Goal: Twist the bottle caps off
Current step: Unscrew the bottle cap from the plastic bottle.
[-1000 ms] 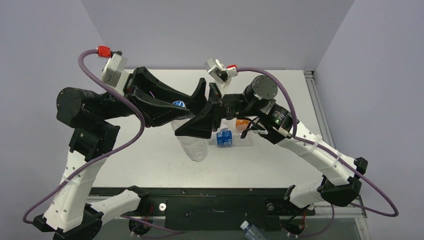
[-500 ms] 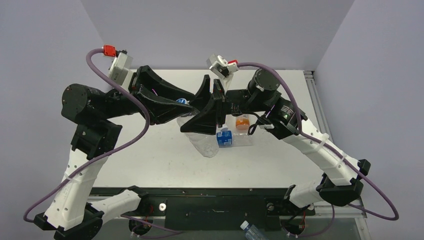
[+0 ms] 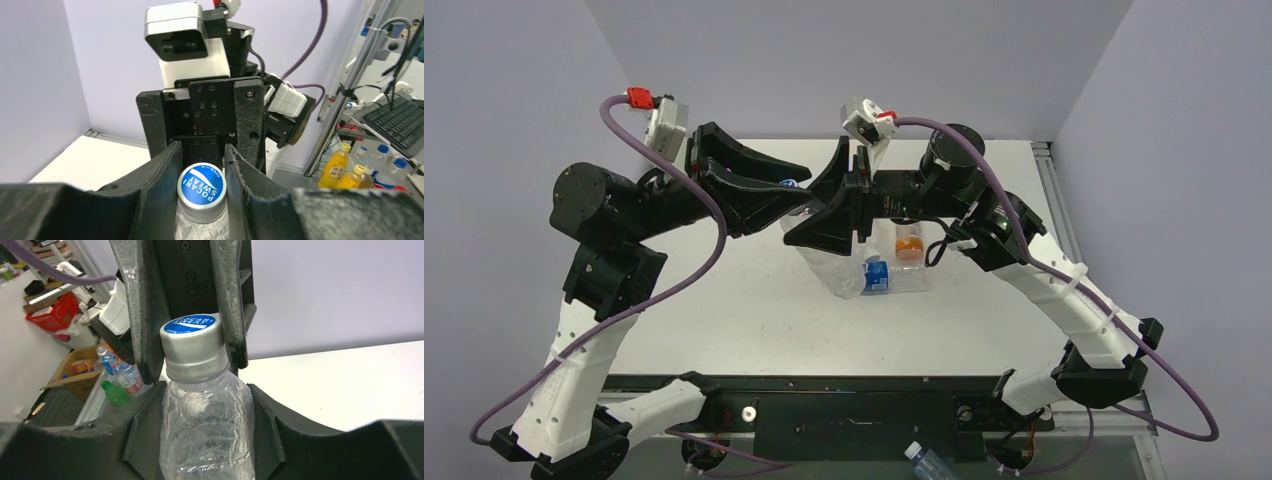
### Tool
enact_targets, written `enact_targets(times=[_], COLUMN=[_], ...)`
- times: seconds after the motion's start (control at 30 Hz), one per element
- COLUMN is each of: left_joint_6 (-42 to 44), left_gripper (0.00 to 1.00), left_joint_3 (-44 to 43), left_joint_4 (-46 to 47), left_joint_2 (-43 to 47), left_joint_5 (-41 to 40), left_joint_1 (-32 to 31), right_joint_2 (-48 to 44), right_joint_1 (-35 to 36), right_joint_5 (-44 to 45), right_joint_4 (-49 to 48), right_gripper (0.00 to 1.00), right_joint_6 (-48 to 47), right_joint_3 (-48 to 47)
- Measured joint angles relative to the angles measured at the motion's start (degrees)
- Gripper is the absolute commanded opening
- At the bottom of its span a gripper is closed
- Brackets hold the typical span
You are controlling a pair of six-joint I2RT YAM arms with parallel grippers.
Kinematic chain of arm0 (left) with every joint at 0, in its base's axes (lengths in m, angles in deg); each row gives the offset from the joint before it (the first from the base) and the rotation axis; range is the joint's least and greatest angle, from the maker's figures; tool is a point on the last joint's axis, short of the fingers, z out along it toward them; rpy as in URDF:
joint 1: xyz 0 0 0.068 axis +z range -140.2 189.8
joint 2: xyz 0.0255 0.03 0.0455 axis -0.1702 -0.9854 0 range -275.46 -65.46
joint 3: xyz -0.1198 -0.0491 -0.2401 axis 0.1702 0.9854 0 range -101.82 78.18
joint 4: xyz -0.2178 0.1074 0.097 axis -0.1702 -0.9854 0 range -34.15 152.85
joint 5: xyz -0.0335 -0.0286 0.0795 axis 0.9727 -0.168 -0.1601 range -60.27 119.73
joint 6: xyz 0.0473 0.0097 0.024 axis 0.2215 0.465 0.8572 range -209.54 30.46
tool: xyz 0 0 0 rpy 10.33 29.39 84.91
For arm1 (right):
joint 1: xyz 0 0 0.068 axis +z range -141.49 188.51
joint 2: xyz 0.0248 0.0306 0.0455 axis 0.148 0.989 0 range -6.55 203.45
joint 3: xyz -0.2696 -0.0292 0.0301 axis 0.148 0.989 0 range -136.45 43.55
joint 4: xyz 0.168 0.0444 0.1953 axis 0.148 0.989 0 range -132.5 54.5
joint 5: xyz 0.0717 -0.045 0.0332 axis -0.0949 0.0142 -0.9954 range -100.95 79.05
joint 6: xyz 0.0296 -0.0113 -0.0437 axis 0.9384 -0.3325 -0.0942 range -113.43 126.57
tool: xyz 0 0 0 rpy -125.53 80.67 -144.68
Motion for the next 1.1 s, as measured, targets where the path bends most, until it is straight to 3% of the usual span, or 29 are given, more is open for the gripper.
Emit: enact_targets(times=[0.3,0.67,0.9,0.97,1.0,1.07,1.1], left_joint_6=[3.5,7.04,10.05,10.27,10.23,10.45,10.14], left_gripper=[0.0,0.0,0.02,0.41,0.72,0.99,0.99], left_joint_3=[-2.49,-5.49,-5.79,-5.79,-5.77,-5.62,-5.55], left_joint_4=[-7.06,-16.28,-18.75,-19.23,-19.54,-18.8,-18.14], left_joint_2=[-0.09,-0.33,0.26,0.52,0.61,0.79,0.81], left_joint_5=[-8.52,-20.94,-32.39,-33.99,-34.21,-34.95,-35.15], left_joint_1=[-0.15,-1.27,-3.17,-3.37,-3.37,-3.17,-2.93], right_joint_2=[1.6,4.13,13.33,14.71,14.82,13.53,12.17], right_joint_1=[2.84,15.21,22.75,23.56,23.65,22.99,22.12], right_joint_5=[12.15,48.06,70.64,73.2,73.5,70.47,67.65], right_joint_4=[7.58,13.51,18.99,19.21,19.15,18.88,18.95], right_gripper=[0.0,0.0,0.0,0.0,0.0,0.0,0.0], right_joint_6=[-6.69,-16.72,-20.61,-20.85,-20.81,-20.24,-19.67], right_joint_3=[-5.27,-10.1,-22.34,-23.74,-23.61,-21.18,-19.04])
